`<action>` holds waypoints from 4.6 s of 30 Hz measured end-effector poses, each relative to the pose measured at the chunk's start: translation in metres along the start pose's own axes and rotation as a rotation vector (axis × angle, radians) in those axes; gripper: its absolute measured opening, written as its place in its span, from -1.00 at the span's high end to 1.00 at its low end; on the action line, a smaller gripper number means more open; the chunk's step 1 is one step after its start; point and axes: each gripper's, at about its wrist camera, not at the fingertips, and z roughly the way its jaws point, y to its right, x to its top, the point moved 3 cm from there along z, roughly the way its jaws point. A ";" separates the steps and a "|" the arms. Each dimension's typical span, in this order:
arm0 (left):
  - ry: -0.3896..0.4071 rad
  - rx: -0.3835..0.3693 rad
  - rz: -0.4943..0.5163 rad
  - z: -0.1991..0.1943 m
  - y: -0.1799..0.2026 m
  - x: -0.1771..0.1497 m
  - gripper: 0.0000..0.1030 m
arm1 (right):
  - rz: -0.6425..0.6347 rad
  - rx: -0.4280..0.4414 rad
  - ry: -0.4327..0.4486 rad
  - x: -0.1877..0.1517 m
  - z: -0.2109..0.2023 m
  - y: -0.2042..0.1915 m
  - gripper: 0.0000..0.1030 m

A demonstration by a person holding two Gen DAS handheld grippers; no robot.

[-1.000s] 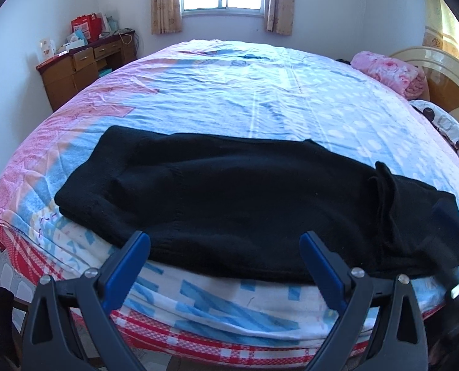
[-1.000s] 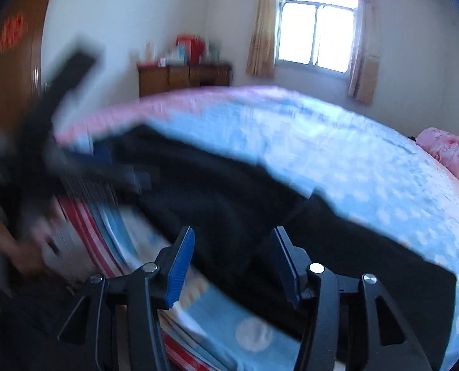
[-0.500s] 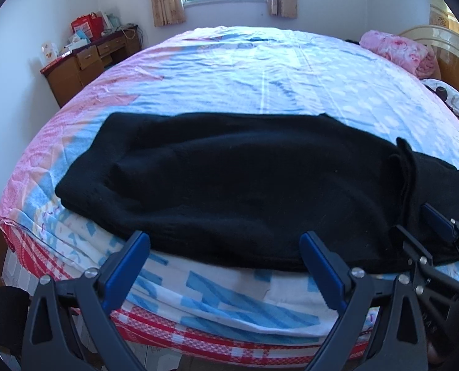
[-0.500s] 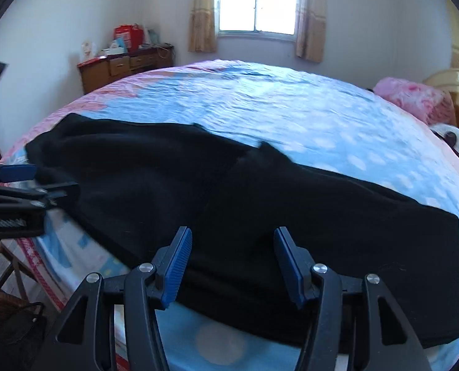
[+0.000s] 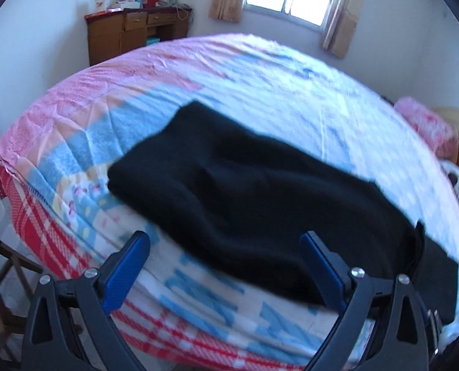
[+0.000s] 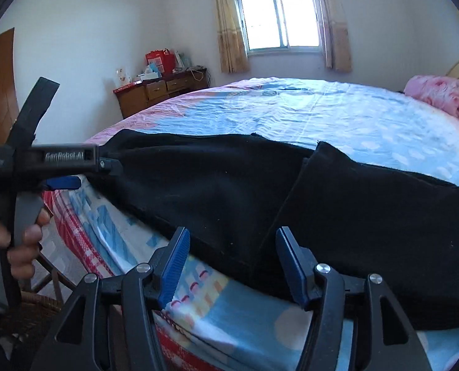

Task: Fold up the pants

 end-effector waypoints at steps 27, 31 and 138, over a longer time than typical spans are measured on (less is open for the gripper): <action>0.046 -0.443 -0.461 0.004 -0.042 0.020 -0.04 | -0.018 0.025 -0.017 -0.004 0.007 -0.006 -0.49; 0.034 -0.359 -0.378 0.010 -0.028 0.020 0.00 | -0.023 0.024 -0.015 -0.006 0.008 -0.007 -0.51; 0.016 -0.309 0.517 -0.007 0.221 -0.012 -0.87 | 0.483 -0.239 -0.072 -0.031 -0.156 0.224 0.06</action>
